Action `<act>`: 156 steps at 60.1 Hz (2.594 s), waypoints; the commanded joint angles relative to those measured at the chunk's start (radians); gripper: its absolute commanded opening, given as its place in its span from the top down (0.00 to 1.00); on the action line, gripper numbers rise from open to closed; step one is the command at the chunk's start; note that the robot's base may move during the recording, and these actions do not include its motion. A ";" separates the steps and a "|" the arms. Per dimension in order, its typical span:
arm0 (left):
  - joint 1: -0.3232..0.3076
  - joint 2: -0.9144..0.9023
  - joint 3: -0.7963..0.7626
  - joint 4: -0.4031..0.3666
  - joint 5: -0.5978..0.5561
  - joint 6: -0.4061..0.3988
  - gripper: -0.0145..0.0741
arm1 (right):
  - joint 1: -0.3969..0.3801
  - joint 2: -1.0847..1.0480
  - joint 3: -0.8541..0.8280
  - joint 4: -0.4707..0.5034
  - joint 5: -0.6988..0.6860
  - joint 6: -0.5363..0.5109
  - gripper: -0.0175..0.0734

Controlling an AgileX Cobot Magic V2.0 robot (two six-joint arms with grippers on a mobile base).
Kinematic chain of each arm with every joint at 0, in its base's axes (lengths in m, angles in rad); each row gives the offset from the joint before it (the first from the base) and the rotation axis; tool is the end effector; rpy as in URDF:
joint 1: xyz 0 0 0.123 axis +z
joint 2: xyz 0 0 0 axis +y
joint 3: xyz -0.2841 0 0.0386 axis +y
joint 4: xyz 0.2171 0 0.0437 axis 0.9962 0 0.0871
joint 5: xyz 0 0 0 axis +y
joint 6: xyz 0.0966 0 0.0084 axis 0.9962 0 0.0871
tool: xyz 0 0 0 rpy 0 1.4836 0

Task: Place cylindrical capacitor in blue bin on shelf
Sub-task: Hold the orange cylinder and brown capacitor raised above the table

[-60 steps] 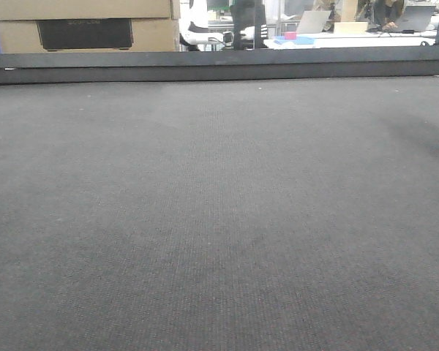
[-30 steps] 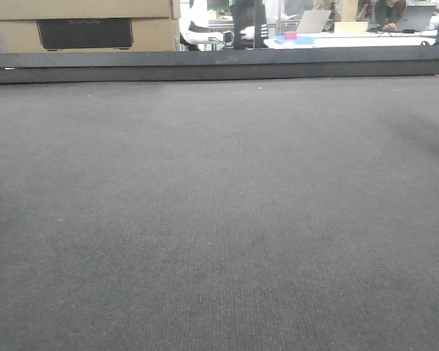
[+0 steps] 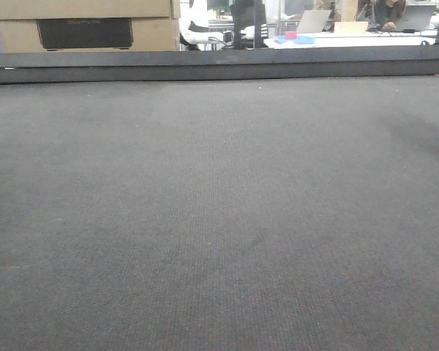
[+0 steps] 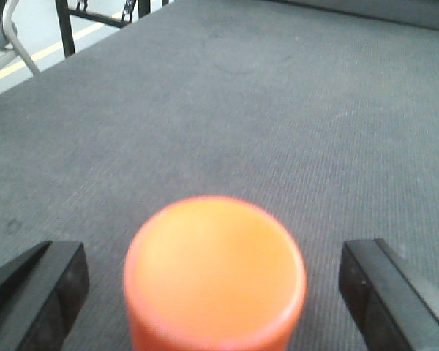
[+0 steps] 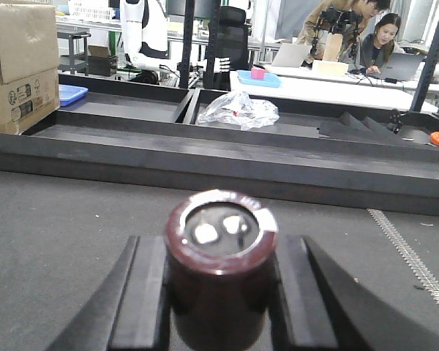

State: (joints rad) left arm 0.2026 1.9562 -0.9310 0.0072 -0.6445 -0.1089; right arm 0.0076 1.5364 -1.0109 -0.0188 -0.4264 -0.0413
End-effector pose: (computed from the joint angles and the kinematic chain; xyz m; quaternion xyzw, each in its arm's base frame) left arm 0.3776 0.0771 0.1807 -0.1210 0.7937 0.0279 0.5955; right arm 0.3355 0.0033 0.3360 -0.0262 0.7108 -0.0151 0.7027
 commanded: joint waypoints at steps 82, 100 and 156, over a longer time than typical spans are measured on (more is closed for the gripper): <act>-0.320 -0.891 -0.207 0.111 1.249 -0.006 0.96 | 0.107 -0.540 0.027 0.047 0.867 0.000 0.84; -0.320 -1.128 -0.092 0.109 1.359 -0.006 0.96 | 0.158 -0.806 0.160 0.047 0.897 0.000 0.84; -0.320 -1.261 -0.035 0.111 1.277 -0.006 0.96 | 0.158 -0.914 0.160 0.047 0.891 0.000 0.84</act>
State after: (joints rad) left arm -0.1098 0.6994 -0.9663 0.1215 0.6576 -0.1089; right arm 0.1646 0.6272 -0.8528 0.0280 0.4924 -0.0413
